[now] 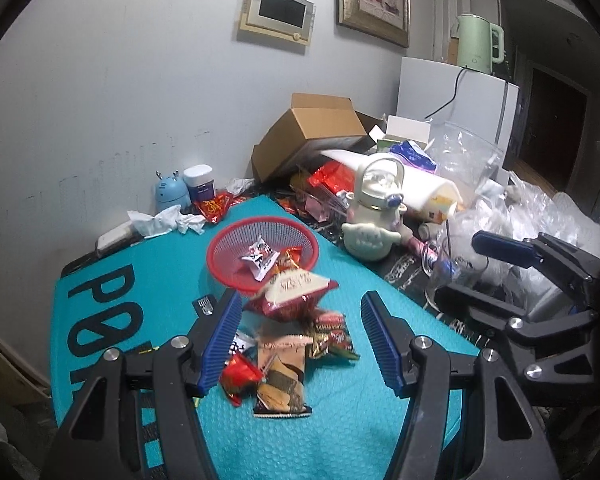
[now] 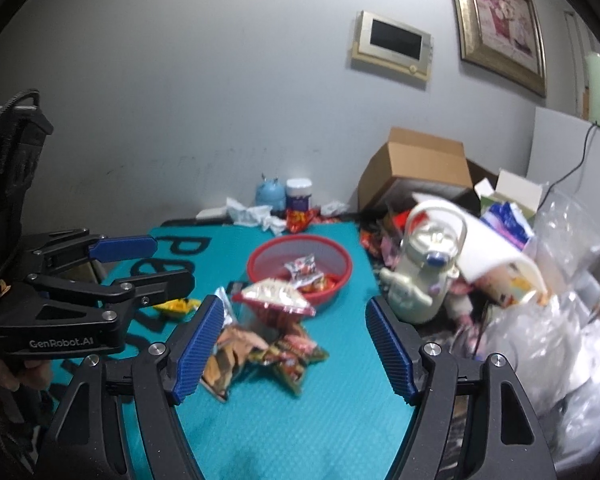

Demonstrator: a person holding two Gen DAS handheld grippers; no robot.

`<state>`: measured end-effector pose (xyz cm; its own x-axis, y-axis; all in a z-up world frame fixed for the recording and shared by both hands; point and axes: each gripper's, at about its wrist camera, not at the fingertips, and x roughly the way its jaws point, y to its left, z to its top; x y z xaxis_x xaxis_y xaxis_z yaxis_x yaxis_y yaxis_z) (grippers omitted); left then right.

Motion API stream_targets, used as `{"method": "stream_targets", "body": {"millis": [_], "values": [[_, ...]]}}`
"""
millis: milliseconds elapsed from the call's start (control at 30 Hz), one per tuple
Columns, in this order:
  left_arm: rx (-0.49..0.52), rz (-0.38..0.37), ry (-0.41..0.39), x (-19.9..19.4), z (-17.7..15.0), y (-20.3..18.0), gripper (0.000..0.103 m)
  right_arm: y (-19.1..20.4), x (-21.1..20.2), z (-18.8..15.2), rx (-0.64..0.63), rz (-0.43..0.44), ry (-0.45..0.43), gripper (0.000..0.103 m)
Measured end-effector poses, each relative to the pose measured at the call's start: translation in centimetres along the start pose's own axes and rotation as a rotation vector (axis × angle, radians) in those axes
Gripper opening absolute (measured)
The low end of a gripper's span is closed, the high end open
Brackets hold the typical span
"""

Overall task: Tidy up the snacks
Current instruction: 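Move both open tools back from the basket to the snack pile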

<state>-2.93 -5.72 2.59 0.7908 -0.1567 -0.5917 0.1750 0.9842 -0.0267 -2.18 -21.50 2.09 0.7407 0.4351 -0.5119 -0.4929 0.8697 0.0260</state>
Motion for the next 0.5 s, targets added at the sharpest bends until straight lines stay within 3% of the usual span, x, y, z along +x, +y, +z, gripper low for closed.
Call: {"method": "stream_targets", "body": {"millis": [500], "values": [[-0.07, -0.047, 0.081, 2.7, -4.9, 0.6, 0.061, 0.3, 2.9, -4.7, 0.047, 0.069, 0.108, 0.074]]}}
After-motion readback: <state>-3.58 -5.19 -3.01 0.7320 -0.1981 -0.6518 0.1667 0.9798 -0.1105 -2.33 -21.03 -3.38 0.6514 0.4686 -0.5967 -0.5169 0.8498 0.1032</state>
